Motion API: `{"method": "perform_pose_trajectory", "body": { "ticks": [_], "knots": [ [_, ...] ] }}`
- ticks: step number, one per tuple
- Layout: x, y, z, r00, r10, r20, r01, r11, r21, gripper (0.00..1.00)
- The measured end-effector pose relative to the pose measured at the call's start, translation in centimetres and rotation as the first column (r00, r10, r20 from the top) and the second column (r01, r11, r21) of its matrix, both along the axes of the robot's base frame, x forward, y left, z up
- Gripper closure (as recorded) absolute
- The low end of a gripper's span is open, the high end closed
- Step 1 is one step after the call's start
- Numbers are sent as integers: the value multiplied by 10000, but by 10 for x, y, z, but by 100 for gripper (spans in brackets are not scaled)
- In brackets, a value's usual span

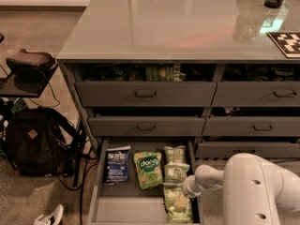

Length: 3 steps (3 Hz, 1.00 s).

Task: Pick green jalapeno chip bag from bottom drawer and place on counter

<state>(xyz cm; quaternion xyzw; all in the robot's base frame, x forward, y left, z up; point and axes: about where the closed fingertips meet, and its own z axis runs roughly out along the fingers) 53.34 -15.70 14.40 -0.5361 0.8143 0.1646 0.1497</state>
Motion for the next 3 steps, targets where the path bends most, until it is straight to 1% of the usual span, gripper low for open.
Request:
{"method": "perform_pose_trajectory", "body": {
  "ticks": [3],
  "knots": [
    [0,0,0,10000,0,-1,0,10000,1,89]
  ]
}}
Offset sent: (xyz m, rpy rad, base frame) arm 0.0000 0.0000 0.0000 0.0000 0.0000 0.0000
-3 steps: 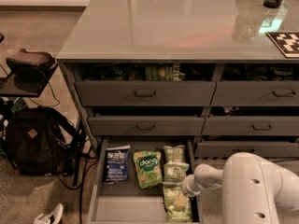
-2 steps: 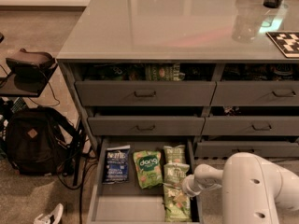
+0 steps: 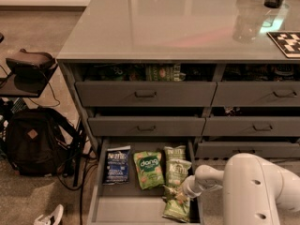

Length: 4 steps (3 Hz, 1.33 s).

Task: Pick green jalapeno chip bag from bottom drawer and place on counter

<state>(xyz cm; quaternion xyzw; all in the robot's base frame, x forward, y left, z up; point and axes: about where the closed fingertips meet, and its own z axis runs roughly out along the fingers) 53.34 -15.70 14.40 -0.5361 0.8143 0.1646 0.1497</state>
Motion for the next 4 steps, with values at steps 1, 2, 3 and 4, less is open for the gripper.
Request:
{"method": "perform_pose_trajectory", "body": {
  "ticks": [1,2,3,4],
  "knots": [
    [6,-4,14,10000,-50,-74,55,9981,618,100],
    [34,-21,77,9983,-146,570,21,9769,2139,100],
    [65,-37,136,9924,0,1227,-410,9427,3311,100],
    [72,-31,192,9817,1036,1596,-1609,8997,4057,100]
  ]
}}
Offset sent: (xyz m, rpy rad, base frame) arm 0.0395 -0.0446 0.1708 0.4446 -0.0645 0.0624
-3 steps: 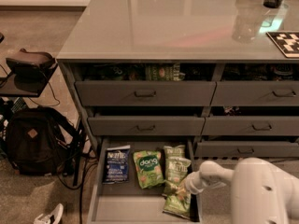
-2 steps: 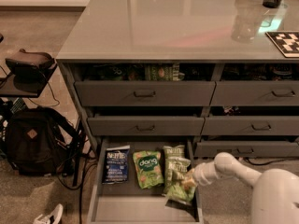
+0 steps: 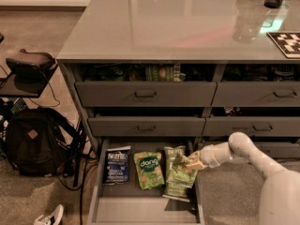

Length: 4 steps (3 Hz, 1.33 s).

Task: Pick green jalapeno chip bag from bottom drawer and place on counter

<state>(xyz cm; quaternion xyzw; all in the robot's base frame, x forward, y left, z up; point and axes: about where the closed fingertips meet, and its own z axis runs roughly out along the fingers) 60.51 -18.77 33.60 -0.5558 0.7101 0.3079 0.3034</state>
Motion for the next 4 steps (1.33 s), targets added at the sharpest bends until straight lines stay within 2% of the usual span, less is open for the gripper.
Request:
{"method": "perform_pose_trajectory", "body": {
  "ticks": [1,2,3,4],
  "knots": [
    [-17,17,62,9856,1575,618,-1611,9852,592,100],
    [-42,35,124,9539,2577,1538,-2723,9586,828,100],
    [-56,46,194,9258,2780,2561,-3113,9451,994,100],
    [-56,46,194,9258,2781,2561,-3114,9451,994,100]
  ]
}}
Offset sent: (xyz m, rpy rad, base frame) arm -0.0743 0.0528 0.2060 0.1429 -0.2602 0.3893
